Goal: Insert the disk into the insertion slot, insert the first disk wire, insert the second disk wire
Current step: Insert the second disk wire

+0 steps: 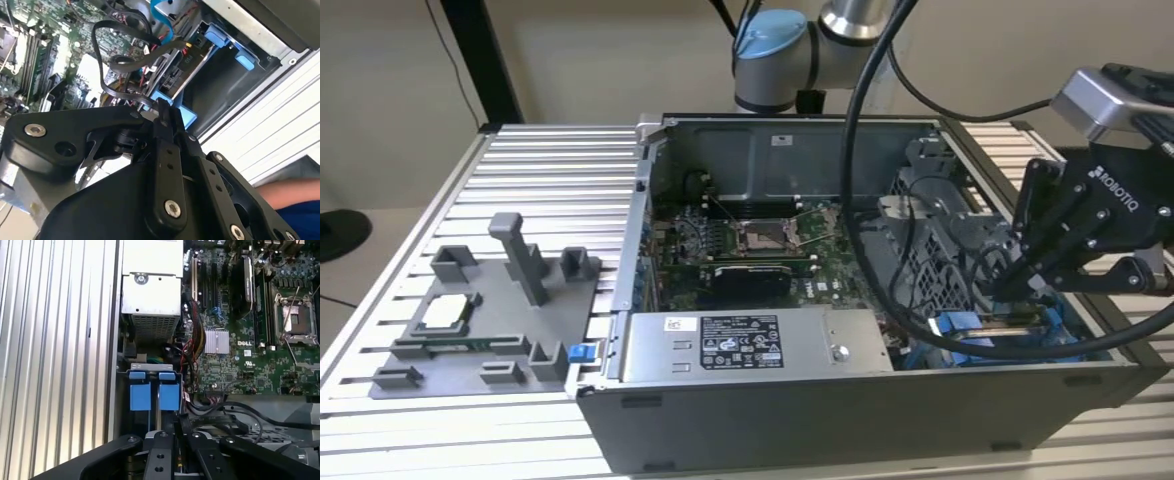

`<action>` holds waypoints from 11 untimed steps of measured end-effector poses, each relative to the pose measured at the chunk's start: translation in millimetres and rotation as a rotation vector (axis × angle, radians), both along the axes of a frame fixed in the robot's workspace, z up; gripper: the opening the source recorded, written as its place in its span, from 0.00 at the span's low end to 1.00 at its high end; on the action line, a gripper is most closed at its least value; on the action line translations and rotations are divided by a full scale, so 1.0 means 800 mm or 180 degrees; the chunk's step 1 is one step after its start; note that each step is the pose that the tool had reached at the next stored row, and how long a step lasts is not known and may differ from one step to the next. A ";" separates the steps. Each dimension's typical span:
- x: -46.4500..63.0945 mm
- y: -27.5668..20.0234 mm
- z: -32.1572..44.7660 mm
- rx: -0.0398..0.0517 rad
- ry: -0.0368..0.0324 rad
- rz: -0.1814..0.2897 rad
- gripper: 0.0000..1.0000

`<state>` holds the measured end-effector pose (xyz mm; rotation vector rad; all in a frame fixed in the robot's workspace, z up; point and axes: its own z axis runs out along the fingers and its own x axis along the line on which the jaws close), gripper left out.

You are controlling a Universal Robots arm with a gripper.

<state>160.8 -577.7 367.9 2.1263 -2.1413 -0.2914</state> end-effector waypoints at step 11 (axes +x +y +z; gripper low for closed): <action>-0.013 0.0056 -0.0056 -0.0190 -0.0251 -0.0002 0.00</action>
